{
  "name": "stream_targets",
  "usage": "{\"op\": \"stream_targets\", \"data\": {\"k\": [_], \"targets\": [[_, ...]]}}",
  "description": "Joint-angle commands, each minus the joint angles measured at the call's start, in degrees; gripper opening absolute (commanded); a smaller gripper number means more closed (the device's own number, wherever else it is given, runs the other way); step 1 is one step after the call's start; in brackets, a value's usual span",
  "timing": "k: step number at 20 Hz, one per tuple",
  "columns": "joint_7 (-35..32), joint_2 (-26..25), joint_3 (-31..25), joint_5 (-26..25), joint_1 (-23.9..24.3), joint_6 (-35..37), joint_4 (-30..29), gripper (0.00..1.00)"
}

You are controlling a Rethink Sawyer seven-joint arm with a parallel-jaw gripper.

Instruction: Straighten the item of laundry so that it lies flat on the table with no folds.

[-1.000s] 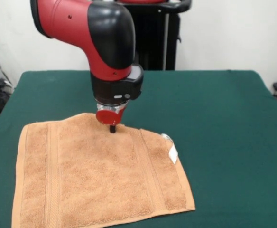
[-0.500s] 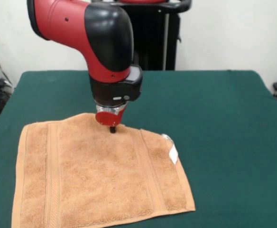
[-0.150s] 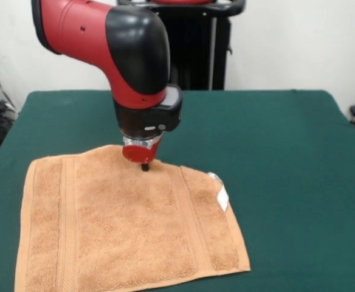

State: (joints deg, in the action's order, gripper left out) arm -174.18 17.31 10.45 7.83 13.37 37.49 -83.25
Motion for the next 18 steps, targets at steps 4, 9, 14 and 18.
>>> {"op": "stream_targets", "data": {"k": [4, 9, 14, 18], "targets": [[1.4, -4.95, -6.97, 0.12, -2.39, 3.58, 6.58, 0.0], [1.49, -4.91, -7.16, 0.19, -2.13, 4.65, 6.79, 0.0], [1.35, -4.8, -6.92, 0.16, -2.23, 6.37, 7.35, 0.0], [0.46, -4.37, -5.56, -0.32, -3.13, 8.38, 8.18, 0.0]]}}
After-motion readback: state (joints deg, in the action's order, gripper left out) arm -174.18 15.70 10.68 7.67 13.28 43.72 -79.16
